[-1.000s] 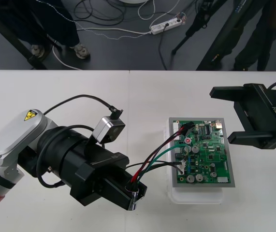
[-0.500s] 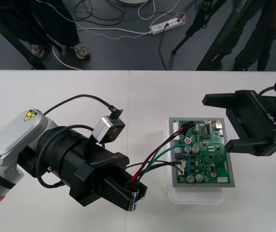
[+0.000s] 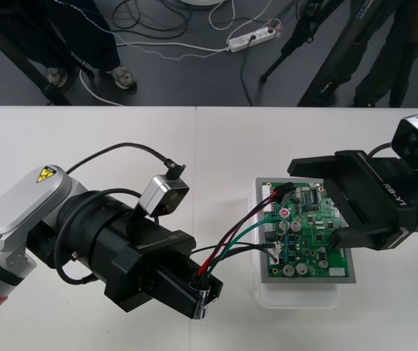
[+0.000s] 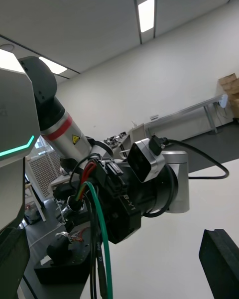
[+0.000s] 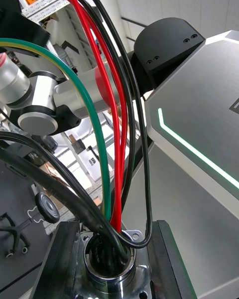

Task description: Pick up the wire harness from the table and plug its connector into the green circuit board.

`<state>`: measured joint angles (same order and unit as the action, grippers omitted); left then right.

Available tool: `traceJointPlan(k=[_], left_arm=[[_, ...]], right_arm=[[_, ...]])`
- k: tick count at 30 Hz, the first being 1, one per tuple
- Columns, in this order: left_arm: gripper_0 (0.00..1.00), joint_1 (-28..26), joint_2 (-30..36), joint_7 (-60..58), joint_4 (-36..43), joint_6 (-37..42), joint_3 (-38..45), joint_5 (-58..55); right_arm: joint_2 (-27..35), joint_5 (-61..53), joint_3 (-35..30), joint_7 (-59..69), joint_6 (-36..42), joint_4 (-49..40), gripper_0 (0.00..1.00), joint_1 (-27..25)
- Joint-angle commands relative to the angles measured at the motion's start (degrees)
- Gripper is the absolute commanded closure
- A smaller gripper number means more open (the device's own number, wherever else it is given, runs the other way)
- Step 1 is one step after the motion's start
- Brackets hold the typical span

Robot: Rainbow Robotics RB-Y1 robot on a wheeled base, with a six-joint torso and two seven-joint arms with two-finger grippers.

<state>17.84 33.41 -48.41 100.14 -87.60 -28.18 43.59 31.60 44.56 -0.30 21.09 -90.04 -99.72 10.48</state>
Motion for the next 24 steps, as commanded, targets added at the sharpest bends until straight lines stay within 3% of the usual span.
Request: traceJointPlan(k=[1,11,24], left_arm=[[1.00,1.76,-0.63,-3.18,1.99,-2.40,-0.91,-1.40],[1.00,1.76,-0.63,-3.26,1.99,-2.40,-0.91,-1.40],[1.00,1.76,-1.16,-3.18,1.99,-2.40,-0.82,-1.49]], right_arm=[[-0.57,-3.17,4.60,1.06,0.04,-0.39,0.00,2.09],[-0.66,-6.42,10.40,1.06,0.04,-0.39,0.00,4.02],[-3.29,-7.30,8.65,2.02,0.04,-0.21,0.00,6.39]])
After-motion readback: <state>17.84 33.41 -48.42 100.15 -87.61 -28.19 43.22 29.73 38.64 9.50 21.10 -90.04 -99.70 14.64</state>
